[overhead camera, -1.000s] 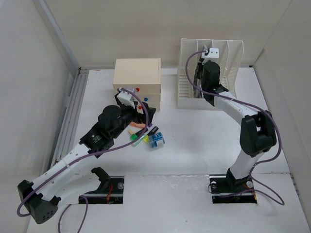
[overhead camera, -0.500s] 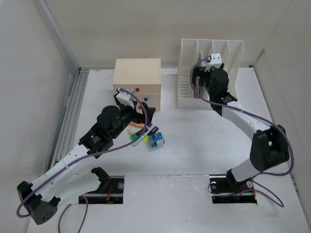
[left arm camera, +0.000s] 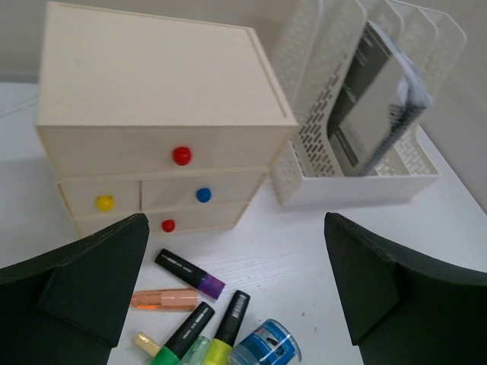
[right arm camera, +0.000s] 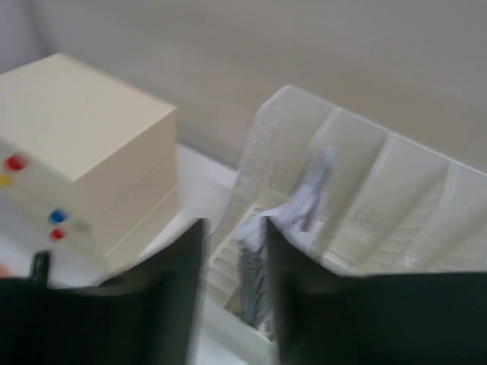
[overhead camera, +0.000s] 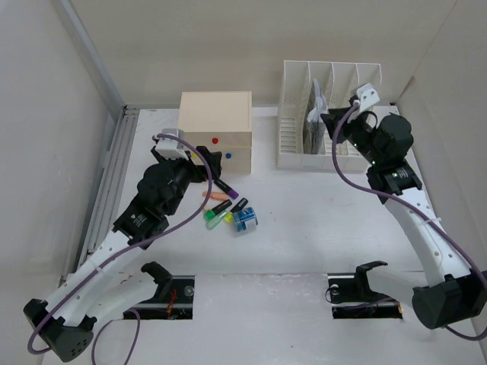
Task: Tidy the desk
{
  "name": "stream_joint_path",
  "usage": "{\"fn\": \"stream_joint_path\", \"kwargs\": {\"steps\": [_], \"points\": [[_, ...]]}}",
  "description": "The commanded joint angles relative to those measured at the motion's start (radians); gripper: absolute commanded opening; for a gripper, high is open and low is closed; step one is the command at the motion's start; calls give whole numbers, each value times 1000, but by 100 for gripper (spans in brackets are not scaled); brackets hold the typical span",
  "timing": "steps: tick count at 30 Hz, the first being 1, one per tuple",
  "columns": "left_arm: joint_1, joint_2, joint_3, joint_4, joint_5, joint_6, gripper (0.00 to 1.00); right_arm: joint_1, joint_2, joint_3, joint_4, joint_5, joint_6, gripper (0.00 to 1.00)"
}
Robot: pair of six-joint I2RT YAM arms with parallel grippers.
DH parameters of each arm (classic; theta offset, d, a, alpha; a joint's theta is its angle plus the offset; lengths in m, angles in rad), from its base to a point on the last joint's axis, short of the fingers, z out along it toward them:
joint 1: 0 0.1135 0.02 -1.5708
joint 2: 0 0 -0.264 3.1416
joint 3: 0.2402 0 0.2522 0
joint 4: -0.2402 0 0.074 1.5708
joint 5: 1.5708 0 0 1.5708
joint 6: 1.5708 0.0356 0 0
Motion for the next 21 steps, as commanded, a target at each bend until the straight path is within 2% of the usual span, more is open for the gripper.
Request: {"fn": "stream_joint_path", "kwargs": {"steps": [1,2,3,4,5,6,7,8,9,10,12,14,18,21], "points": [[62,20,61,-16,-53,-60,100,14,18,-31,-186,-317,5,28],[78,45,78,-38,-39,-61,100,14,-2,-48,-186,-331,5,15],[102,58,89,-38,-28,-61,100,14,-16,-65,-186,-317,5,15],[113,67,89,-50,-16,-61,100,14,-43,-88,-186,-317,-6,29],[124,67,89,-50,10,-61,94,14,-56,-100,-186,-346,-15,49],[142,81,89,-29,22,-61,88,14,-68,-111,-205,-366,-24,65],[151,101,76,2,51,-48,77,14,-92,-152,-206,-423,-24,70],[152,101,76,2,52,-48,77,14,-105,-178,-206,-423,-24,73],[167,124,90,2,65,-48,69,-7,-118,-203,-206,-479,-24,75],[181,133,90,-9,76,-57,58,-21,-132,-226,-183,-500,-24,80],[191,133,78,-9,100,-68,50,-56,-155,-237,-169,-500,11,80],[204,133,43,25,122,-68,50,-100,-155,-237,-169,-500,22,80],[242,177,10,83,191,-55,66,-130,-113,-226,-169,-526,40,80],[251,266,61,83,213,-44,68,-130,-87,-226,-169,-526,40,79]]}}
